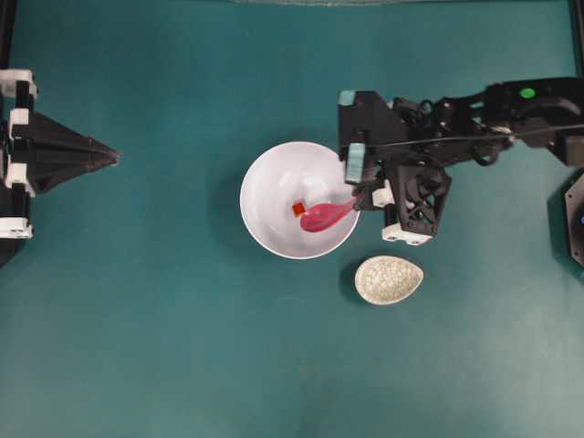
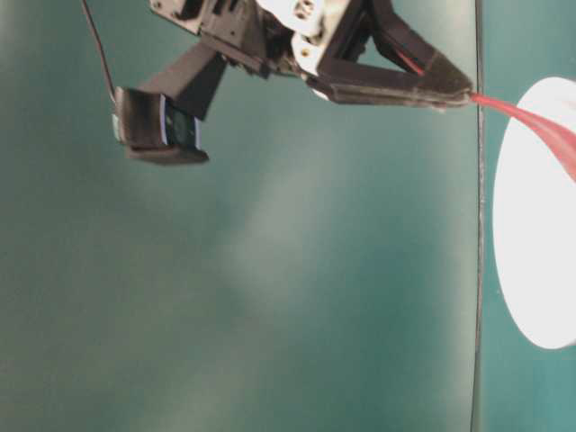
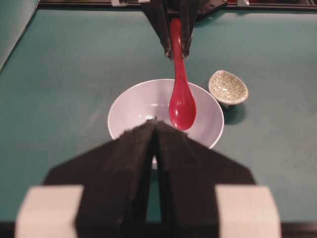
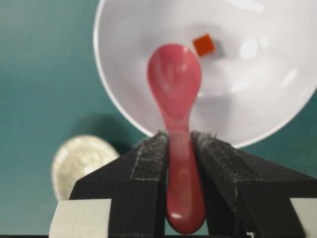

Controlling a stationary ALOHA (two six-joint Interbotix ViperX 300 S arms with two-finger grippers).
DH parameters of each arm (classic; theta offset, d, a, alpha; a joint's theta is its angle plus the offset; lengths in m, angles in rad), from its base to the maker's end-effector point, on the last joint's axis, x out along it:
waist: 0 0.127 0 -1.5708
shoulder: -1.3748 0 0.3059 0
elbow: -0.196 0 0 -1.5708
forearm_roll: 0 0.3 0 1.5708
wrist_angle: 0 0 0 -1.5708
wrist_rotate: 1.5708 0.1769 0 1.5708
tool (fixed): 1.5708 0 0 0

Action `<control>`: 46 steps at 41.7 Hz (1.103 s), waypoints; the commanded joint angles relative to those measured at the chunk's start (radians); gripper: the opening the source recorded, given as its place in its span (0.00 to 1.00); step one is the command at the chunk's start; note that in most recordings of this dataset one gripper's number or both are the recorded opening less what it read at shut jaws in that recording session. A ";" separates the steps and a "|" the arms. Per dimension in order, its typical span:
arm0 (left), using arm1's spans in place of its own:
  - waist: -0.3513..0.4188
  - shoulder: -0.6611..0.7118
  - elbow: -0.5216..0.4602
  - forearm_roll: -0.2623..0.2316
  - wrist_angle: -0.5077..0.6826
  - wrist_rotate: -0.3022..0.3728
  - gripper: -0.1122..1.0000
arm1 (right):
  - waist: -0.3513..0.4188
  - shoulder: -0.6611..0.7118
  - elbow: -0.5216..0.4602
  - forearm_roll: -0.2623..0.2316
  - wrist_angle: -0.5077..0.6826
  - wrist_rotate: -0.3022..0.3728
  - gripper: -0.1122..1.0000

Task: Grip the spoon and scoop the red block from the bowl with right arm.
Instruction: 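Push the spoon bowl under the red cube with the right gripper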

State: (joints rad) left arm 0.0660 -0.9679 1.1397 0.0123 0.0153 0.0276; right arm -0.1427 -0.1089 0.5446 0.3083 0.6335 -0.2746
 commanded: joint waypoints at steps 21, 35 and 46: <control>0.003 0.005 -0.026 0.003 -0.017 0.000 0.10 | 0.000 0.051 -0.094 -0.112 0.074 0.054 0.32; 0.003 0.005 -0.028 0.003 -0.017 0.000 0.10 | 0.002 0.063 -0.097 -0.110 0.074 0.054 0.32; 0.003 0.003 -0.028 0.002 -0.017 0.002 0.10 | 0.000 0.063 -0.114 -0.112 0.098 0.054 0.32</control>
State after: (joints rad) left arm 0.0660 -0.9679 1.1413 0.0123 0.0077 0.0276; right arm -0.1427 -0.0322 0.4587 0.1979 0.7332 -0.2224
